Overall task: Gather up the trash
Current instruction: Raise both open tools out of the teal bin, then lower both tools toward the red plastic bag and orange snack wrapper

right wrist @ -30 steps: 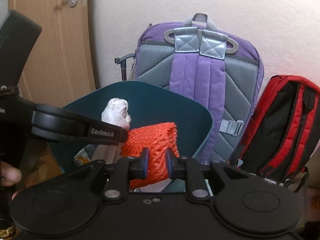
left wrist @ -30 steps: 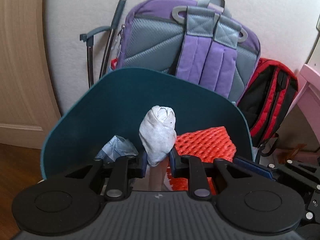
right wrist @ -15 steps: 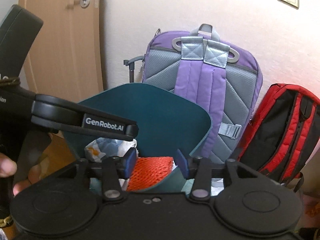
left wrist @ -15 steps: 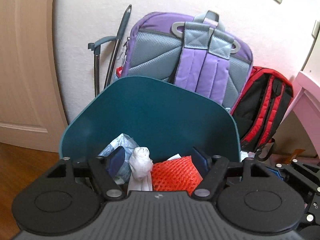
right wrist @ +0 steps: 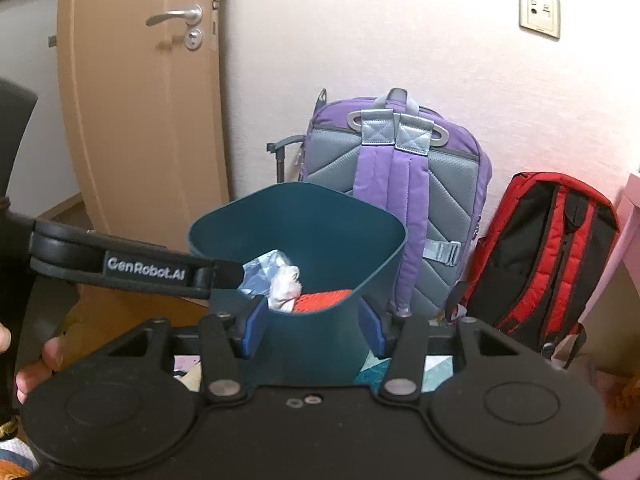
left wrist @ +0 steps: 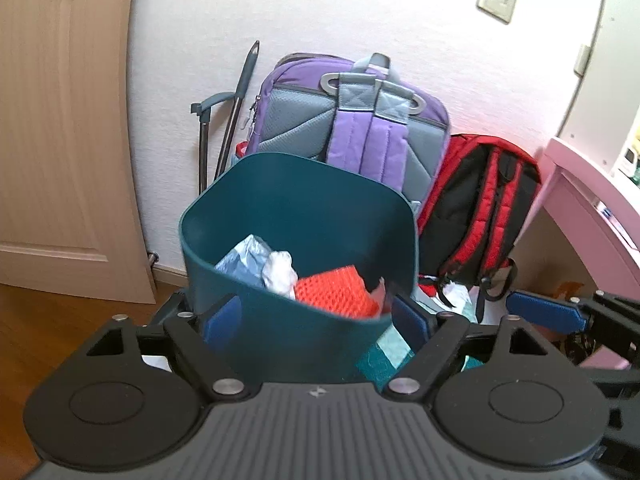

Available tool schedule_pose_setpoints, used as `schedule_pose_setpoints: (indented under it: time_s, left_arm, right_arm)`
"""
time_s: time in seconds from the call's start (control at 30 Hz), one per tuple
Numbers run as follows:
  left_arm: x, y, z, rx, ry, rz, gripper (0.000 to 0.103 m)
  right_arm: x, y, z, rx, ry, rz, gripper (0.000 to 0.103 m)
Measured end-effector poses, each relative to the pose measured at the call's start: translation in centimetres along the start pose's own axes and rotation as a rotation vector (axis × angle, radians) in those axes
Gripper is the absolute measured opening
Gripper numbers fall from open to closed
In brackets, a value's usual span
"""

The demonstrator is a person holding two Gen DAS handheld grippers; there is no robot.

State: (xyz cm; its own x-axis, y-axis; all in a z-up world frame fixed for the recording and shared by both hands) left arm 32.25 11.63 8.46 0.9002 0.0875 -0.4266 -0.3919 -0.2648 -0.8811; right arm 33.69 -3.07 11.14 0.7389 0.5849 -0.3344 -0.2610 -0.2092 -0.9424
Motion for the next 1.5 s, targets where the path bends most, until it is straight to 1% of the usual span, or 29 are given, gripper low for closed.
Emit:
schedule_pose_setpoints:
  time_s: [0.1, 0.23, 0.4, 0.53, 0.63, 0.73, 0.93, 1.03, 1.13, 1.2, 1.23, 1.33, 1.37, 1.43, 1.5]
  left_arm:
    - [-1.9, 1.1, -0.3, 0.007, 0.017, 0.004, 0.084]
    - [-4.1, 3.0, -0.6, 0.038, 0.026, 0.017, 0.088]
    - [-5.9, 5.7, -0.2, 0.054, 0.047, 0.043, 0.098]
    - [-6.8, 8.7, 0.8, 0.081, 0.054, 0.065, 0.1]
    - [-6.3, 11.7, 1.8, 0.1, 0.05, 0.114, 0.1]
    - [-4.8, 15.1, 3.1, 0.119, 0.037, 0.183, 0.1]
    - [-0.3, 22.5, 6.9, 0.083, 0.011, 0.358, 0.1]
    - [2.1, 25.9, 8.9, 0.122, 0.003, 0.423, 0.1]
    - [4.8, 29.1, 11.0, 0.151, 0.012, 0.486, 0.1]
    - [6.5, 31.0, 12.3, 0.16, 0.025, 0.532, 0.1]
    - [7.5, 32.1, 12.9, 0.172, 0.026, 0.557, 0.1]
    - [10.3, 35.2, 14.7, 0.242, -0.004, 0.606, 0.1]
    - [11.3, 36.2, 15.2, 0.251, 0.002, 0.624, 0.1]
    - [13.3, 38.3, 16.4, 0.246, 0.015, 0.656, 0.1]
    - [15.0, 40.4, 17.5, 0.234, 0.017, 0.685, 0.1]
  right_arm:
    - [-1.7, 0.4, 0.4, 0.009, -0.005, 0.004, 0.05]
    - [-3.7, 1.3, 1.3, 0.0, -0.023, 0.009, 0.05]
    - [-5.4, 2.6, 2.1, 0.016, -0.046, 0.016, 0.051]
    - [-6.0, 4.7, 2.7, 0.039, -0.077, 0.045, 0.051]
    - [-5.9, 7.4, 3.1, 0.061, -0.101, 0.083, 0.051]
    - [-4.5, 11.1, 3.3, 0.09, -0.112, 0.157, 0.051]
    - [0.2, 19.4, 3.9, 0.191, -0.133, 0.321, 0.051]
    - [2.8, 23.5, 4.8, 0.236, -0.154, 0.389, 0.052]
    - [5.8, 27.4, 5.7, 0.247, -0.161, 0.443, 0.052]
    - [7.8, 30.2, 6.1, 0.28, -0.167, 0.493, 0.052]
    - [8.6, 31.7, 6.4, 0.295, -0.165, 0.515, 0.052]
    - [11.4, 36.1, 7.0, 0.34, -0.149, 0.589, 0.052]
    - [12.4, 37.5, 7.2, 0.349, -0.141, 0.612, 0.052]
    - [14.3, 39.9, 7.7, 0.341, -0.124, 0.639, 0.051]
    - [16.0, 41.8, 8.1, 0.335, -0.113, 0.643, 0.051]
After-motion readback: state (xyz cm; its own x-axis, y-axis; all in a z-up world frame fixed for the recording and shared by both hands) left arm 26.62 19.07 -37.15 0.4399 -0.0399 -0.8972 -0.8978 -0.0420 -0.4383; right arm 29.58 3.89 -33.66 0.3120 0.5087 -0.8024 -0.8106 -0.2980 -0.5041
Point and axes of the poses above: each gripper's, at about its wrist camera, not at the fingertips, and x roughly the way its jaws point, z to its left, y to its underside, the point moved 4 cm from there along x, roughly the way its jaws point, and after that the axes turned 13 degrees about -z, right-handed, at the moved point
